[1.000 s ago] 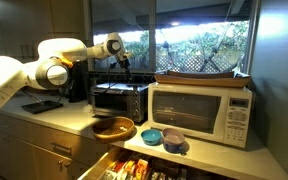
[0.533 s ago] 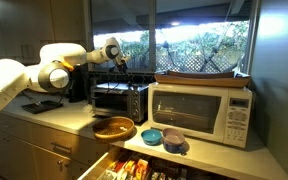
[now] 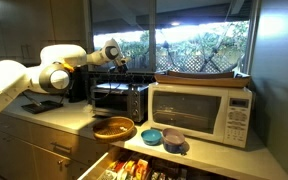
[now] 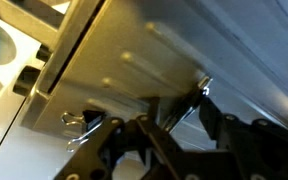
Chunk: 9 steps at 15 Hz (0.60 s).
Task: Remove the pen from on top of the grey microwave and put it in the drawer
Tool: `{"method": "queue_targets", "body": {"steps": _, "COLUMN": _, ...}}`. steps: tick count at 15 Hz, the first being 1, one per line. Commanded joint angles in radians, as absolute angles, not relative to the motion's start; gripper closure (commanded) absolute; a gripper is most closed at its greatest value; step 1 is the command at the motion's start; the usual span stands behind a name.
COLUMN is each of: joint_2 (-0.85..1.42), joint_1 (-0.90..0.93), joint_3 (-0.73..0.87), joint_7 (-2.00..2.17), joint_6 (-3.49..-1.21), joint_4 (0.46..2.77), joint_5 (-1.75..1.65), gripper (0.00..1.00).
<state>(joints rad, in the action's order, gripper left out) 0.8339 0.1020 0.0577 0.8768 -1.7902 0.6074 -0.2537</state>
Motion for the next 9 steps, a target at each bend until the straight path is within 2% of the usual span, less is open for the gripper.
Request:
{"method": "queue_targets", "body": {"steps": 1, "joint_2": 0.865, "joint_1": 0.108, "joint_3": 0.068, "joint_7": 0.839, "joint_6": -1.723, "joint_4": 0.562, "joint_5": -0.272, "gripper": 0.86}}
{"method": "queue_targets", "body": {"steps": 3, "joint_2": 0.866, "joint_1": 0.107, "joint_3": 0.070, "joint_7": 0.835, "joint_6": -1.716, "joint_4": 0.555, "joint_5": -0.277, "gripper": 1.00}}
{"method": "queue_targets", "body": {"steps": 5, "joint_2": 0.861, "joint_1": 0.110, "joint_3": 0.074, "joint_7": 0.841, "joint_6": -1.725, "joint_4": 0.550, "joint_5": -0.282, "gripper": 0.96}}
{"method": "queue_targets", "body": {"steps": 9, "joint_2": 0.830, "joint_1": 0.140, "joint_3": 0.099, "joint_7": 0.893, "joint_6": -1.750, "joint_4": 0.542, "joint_5": -0.326, "gripper": 0.96}}
